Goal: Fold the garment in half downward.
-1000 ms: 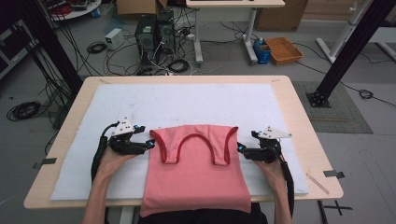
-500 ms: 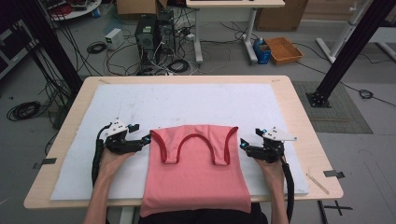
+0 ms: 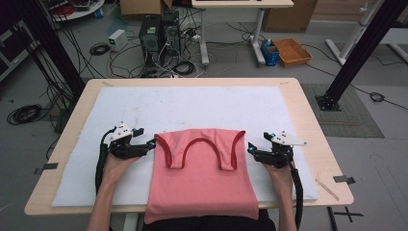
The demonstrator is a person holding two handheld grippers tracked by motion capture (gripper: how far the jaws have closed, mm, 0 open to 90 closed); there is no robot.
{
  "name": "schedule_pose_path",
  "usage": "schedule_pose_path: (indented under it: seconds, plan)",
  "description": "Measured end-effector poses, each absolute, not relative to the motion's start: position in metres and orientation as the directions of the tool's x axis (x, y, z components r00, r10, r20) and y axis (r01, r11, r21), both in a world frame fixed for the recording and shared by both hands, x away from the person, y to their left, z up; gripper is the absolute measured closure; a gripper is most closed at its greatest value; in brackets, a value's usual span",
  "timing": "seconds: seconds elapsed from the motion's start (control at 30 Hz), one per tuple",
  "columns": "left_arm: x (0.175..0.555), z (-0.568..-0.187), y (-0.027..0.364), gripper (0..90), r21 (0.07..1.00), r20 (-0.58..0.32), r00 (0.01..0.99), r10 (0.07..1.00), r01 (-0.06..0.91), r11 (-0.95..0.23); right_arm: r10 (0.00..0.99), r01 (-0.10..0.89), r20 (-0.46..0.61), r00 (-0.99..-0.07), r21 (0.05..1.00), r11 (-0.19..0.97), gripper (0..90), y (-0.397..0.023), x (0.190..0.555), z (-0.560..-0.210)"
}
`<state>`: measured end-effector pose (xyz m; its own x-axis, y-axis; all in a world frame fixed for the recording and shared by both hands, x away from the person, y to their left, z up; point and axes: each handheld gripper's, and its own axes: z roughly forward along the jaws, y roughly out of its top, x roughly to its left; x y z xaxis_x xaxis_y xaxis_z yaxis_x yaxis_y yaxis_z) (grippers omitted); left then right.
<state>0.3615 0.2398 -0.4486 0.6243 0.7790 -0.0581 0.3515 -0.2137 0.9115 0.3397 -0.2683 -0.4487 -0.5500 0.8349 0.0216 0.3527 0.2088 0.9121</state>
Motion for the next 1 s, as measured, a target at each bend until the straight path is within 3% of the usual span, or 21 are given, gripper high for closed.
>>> schedule_pose_path:
  seconds: [0.67,1.0]
  plan:
    - [0.362,-0.448,0.237,29.1,0.906,-0.037,0.605,0.795,0.356,-0.228,0.834,0.352,0.007,-0.551,0.909,0.225,22.1,-0.266,0.339,-0.449]
    - [0.385,-0.435,0.224,32.9,0.844,-0.113,0.59,0.799,0.481,-0.236,0.833,0.347,0.001,-0.554,0.909,0.23,22.1,-0.266,0.34,-0.449]
